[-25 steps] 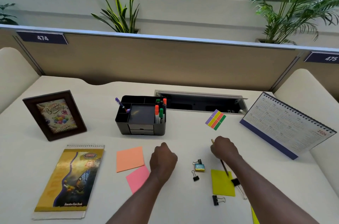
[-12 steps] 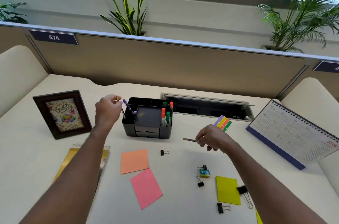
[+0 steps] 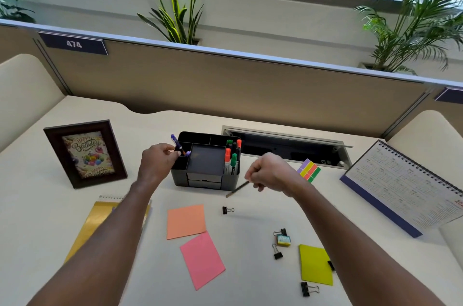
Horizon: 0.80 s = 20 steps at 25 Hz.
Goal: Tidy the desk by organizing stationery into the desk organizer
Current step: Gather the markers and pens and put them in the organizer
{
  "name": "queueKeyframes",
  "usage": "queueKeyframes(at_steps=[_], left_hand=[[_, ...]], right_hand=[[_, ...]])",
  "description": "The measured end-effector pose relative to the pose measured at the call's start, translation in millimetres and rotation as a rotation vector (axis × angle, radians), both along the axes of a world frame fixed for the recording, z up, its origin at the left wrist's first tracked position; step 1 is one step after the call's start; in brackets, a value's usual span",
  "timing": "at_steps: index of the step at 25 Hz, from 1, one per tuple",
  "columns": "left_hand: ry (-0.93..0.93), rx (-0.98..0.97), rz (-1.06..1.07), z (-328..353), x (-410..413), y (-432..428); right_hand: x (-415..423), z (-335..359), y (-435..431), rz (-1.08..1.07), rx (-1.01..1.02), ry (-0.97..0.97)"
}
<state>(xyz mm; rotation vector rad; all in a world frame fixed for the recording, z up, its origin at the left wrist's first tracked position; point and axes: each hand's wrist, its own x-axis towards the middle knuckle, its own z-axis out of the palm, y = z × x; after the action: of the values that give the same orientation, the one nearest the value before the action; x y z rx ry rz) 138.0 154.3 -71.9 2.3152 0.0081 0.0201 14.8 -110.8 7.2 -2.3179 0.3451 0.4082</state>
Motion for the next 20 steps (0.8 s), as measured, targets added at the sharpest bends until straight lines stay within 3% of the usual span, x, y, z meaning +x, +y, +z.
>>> queueKeyframes(at_steps=[5,10,15,20], left_hand=[[-0.039,-0.014,0.024,2,0,6],[-0.07,-0.039,0.048,7,-7,14],[-0.027,-0.087,0.058,1,-11,25],[-0.048,-0.116,0.056,-7,-14,25]], right_hand=[[42,29,50,0.056,0.023,-0.238],[85,21,98,0.197,-0.112,-0.504],[112,-6,124,0.412,-0.33,-0.364],[110,-25,127,0.387,-0.275,-0.394]])
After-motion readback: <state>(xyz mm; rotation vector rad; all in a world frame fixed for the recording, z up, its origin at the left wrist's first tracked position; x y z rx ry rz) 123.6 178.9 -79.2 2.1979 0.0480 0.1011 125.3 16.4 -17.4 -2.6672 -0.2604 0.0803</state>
